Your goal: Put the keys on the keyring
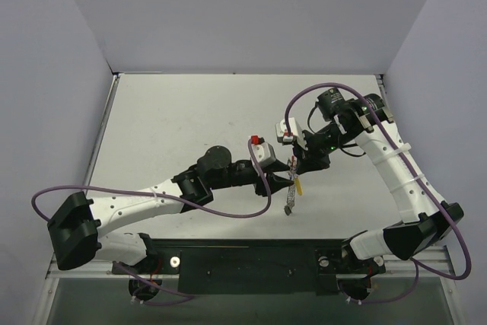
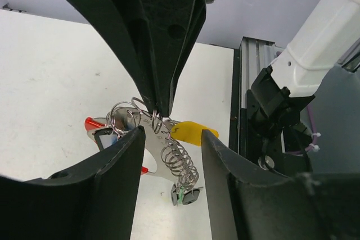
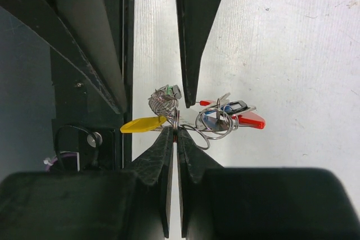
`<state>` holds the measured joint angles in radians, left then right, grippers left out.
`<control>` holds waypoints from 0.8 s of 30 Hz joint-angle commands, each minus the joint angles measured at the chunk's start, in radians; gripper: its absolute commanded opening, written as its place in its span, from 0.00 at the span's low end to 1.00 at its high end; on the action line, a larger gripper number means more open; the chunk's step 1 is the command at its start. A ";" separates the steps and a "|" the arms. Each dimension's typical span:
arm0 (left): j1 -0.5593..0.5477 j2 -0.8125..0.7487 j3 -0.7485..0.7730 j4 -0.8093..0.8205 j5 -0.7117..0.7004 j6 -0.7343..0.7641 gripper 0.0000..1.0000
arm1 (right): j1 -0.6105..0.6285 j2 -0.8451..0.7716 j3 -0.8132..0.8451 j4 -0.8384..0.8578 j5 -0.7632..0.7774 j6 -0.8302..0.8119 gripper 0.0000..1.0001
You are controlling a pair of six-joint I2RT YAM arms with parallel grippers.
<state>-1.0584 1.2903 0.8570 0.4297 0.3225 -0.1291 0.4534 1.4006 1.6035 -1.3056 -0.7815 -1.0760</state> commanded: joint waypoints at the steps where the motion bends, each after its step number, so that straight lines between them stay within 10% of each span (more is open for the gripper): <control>1: -0.005 0.015 0.040 0.058 0.044 0.108 0.51 | 0.002 -0.011 0.021 -0.213 -0.032 -0.032 0.00; 24: -0.006 0.030 0.037 0.104 0.006 0.105 0.30 | 0.002 -0.012 0.010 -0.235 -0.073 -0.067 0.00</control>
<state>-1.0607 1.3266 0.8570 0.4763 0.3283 -0.0391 0.4534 1.4006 1.6035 -1.3060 -0.8051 -1.1275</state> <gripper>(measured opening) 0.328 0.008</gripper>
